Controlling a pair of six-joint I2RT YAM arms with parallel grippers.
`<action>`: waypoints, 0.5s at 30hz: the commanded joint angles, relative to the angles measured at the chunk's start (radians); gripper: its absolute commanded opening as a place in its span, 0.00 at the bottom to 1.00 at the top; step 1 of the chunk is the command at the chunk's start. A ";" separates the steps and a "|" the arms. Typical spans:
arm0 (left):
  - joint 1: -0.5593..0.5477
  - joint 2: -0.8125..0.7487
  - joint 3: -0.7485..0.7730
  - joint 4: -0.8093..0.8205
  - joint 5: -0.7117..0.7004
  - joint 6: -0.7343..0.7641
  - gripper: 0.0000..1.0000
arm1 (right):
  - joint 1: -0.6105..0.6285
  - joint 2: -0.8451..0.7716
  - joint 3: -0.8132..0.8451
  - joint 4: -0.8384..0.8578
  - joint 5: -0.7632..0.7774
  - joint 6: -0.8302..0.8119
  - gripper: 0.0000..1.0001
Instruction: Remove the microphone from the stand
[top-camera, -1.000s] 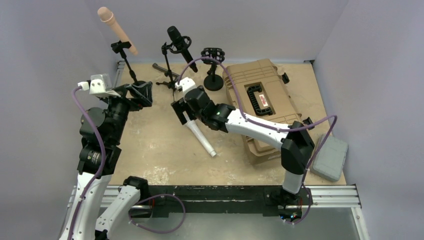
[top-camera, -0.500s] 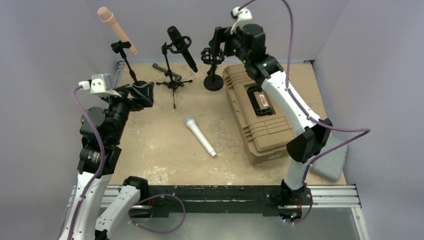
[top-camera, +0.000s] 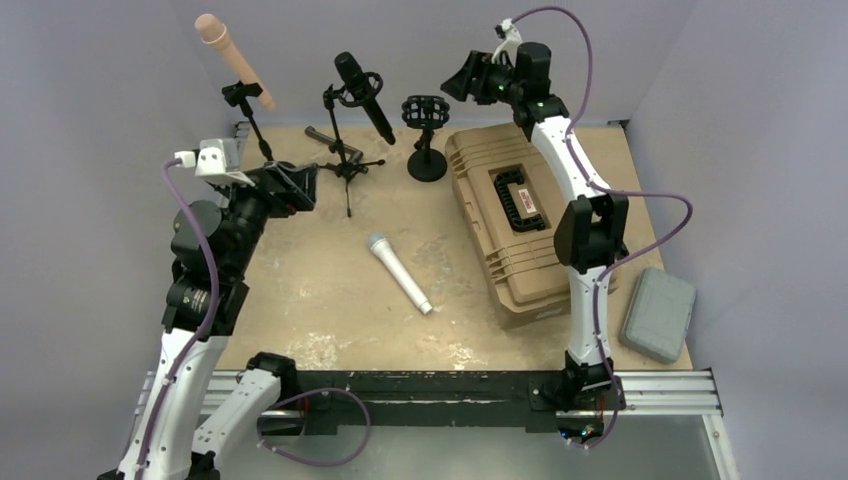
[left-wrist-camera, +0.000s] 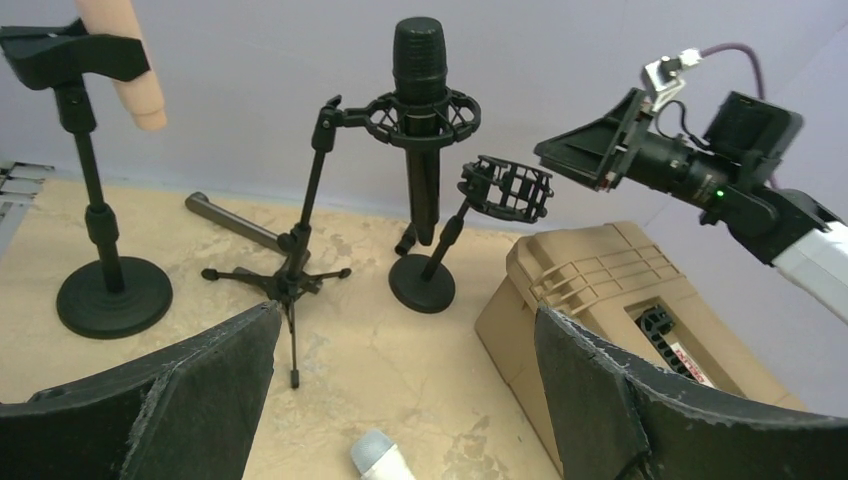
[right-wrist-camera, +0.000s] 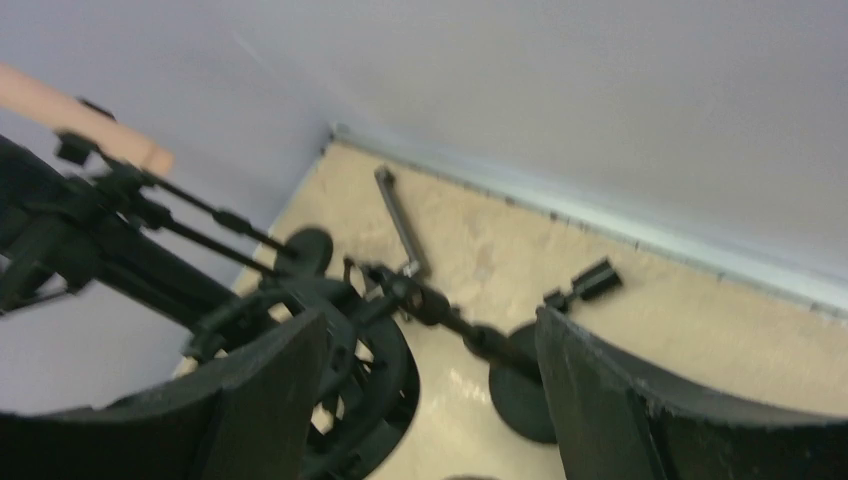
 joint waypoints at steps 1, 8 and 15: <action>0.008 0.047 0.032 0.035 0.086 -0.008 0.95 | 0.020 -0.043 0.008 0.061 -0.089 0.019 0.75; -0.027 0.217 0.138 -0.015 0.258 0.030 0.91 | 0.018 -0.073 -0.039 0.089 -0.077 0.012 0.75; -0.109 0.330 0.235 -0.043 0.276 0.009 0.87 | 0.013 -0.063 -0.021 0.135 -0.105 0.013 0.78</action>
